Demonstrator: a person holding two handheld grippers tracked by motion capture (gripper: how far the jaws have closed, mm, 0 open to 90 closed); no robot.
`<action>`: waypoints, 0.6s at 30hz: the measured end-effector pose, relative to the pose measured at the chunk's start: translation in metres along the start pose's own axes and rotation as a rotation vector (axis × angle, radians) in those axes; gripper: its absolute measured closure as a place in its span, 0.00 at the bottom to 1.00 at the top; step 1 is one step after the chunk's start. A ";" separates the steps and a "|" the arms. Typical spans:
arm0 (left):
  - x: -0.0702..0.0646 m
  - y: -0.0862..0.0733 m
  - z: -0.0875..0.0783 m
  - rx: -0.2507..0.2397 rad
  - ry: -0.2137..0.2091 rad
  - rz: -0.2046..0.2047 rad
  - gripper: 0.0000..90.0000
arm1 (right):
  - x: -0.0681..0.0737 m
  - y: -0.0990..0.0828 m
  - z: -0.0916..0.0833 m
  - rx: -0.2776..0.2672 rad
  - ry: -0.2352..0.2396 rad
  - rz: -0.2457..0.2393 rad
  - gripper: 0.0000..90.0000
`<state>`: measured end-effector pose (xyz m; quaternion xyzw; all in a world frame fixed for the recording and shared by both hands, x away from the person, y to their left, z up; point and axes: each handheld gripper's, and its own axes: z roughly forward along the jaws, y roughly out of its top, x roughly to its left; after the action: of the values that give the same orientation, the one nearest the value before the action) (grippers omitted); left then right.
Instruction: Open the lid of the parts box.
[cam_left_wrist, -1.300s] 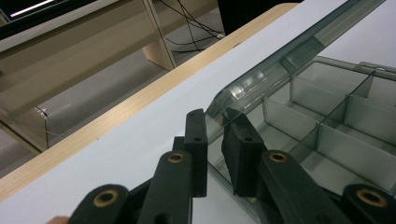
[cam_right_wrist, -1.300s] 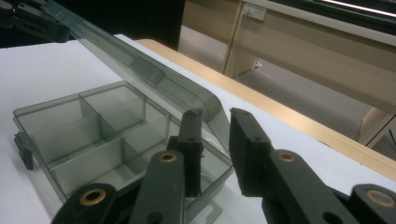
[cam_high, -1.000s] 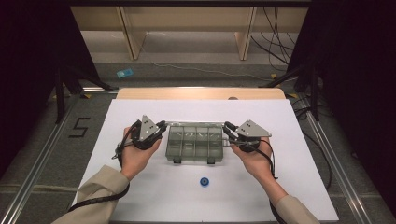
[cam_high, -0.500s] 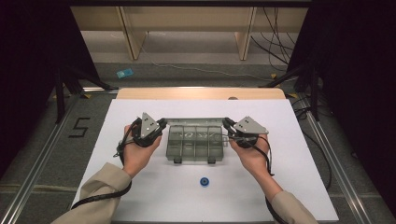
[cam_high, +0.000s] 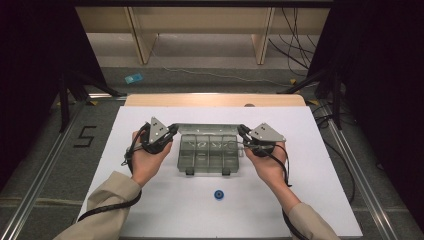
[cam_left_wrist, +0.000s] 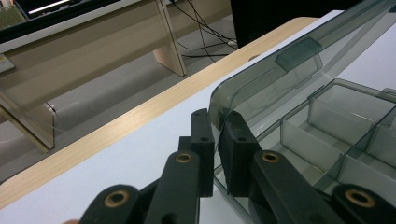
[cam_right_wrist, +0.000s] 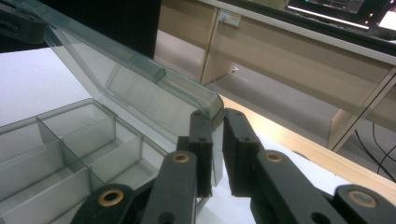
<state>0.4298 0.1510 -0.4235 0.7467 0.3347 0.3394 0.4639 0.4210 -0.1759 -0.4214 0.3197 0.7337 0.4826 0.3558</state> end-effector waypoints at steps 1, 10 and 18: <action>0.000 0.000 0.000 -0.002 0.000 -0.003 0.93 | 0.000 0.000 0.000 0.001 0.000 0.000 0.92; 0.003 0.002 0.003 -0.001 -0.004 -0.015 0.94 | 0.000 0.002 0.001 0.009 -0.001 0.009 0.93; 0.006 0.003 0.004 -0.001 -0.006 -0.019 0.94 | -0.001 0.003 0.004 0.001 -0.010 0.016 0.93</action>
<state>0.4370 0.1524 -0.4208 0.7442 0.3404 0.3329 0.4684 0.4254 -0.1739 -0.4193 0.3281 0.7297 0.4834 0.3552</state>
